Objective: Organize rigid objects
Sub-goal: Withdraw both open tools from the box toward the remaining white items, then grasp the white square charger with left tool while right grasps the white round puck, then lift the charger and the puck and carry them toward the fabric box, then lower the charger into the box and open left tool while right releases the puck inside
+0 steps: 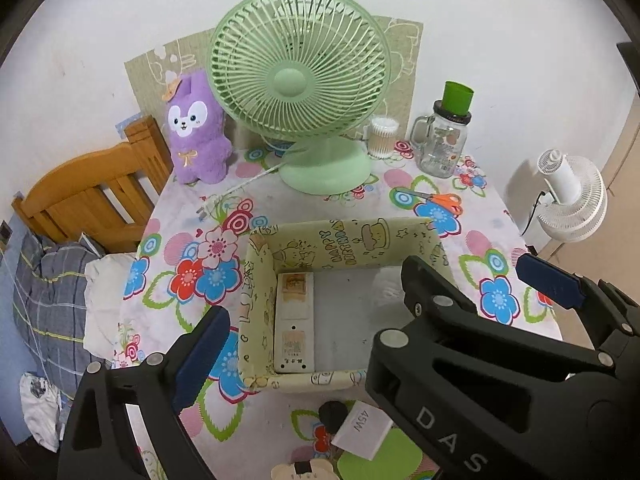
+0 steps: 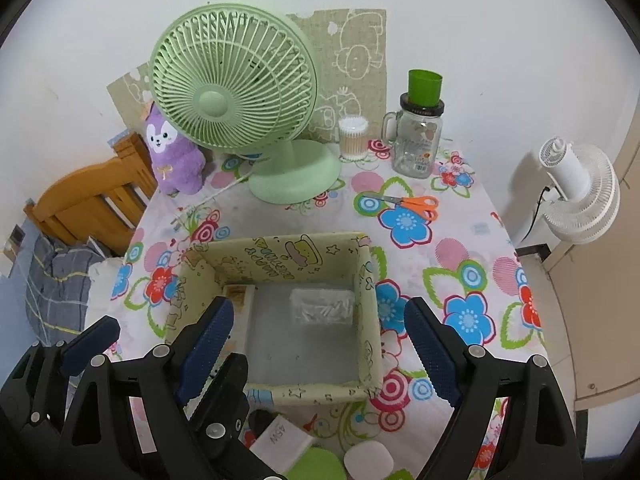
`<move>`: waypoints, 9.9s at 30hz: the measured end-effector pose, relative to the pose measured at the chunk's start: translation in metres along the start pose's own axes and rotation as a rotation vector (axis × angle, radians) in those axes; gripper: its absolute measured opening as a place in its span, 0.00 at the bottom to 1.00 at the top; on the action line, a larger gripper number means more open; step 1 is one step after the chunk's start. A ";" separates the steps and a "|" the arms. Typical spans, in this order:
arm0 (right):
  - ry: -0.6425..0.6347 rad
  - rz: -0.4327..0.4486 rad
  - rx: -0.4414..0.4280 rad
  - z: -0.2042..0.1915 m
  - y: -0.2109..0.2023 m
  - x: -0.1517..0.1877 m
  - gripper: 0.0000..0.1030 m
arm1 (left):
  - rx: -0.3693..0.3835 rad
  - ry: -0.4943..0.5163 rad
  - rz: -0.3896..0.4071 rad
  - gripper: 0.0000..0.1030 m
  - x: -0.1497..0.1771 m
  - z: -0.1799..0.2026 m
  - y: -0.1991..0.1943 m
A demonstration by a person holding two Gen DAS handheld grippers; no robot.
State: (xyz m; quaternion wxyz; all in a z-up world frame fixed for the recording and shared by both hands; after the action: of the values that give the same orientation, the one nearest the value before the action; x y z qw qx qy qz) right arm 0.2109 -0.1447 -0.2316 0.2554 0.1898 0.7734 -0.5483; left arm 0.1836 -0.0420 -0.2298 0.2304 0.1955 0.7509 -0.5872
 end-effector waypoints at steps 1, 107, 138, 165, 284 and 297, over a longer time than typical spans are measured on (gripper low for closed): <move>0.000 0.003 0.000 0.000 -0.002 0.000 0.87 | -0.001 0.000 0.004 0.95 0.000 0.000 -0.003; -0.196 -0.133 -0.041 0.043 0.038 0.195 0.87 | 0.092 -0.012 -0.138 0.95 0.207 0.035 0.029; -0.091 -0.188 -0.029 0.069 0.057 0.192 0.49 | 0.019 0.001 -0.145 0.60 0.192 0.045 0.040; -0.052 -0.059 0.017 0.050 0.002 0.134 0.48 | 0.085 0.020 -0.033 0.60 0.134 0.042 -0.002; -0.047 -0.021 0.014 0.039 0.104 -0.029 0.49 | 0.064 -0.137 -0.088 0.79 -0.020 0.028 0.130; -0.062 -0.067 -0.100 0.003 0.110 -0.009 0.49 | 0.072 -0.050 -0.093 0.94 -0.003 0.008 0.108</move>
State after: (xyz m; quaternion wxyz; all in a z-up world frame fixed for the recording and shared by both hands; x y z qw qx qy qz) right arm 0.2818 -0.1120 -0.3091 0.2701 0.1336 0.7975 -0.5227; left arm 0.2477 -0.0244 -0.3152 0.2145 0.1538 0.7314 -0.6288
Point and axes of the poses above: each gripper's, at about its wrist camera, not at the fingertips, and y roughly the way its jaws point, z to its right, x to its underside, the point moved 10 cm from there along y, roughly the way its jaws point, and after that the axes turned 13 degrees about -x, right-handed, at the moved point
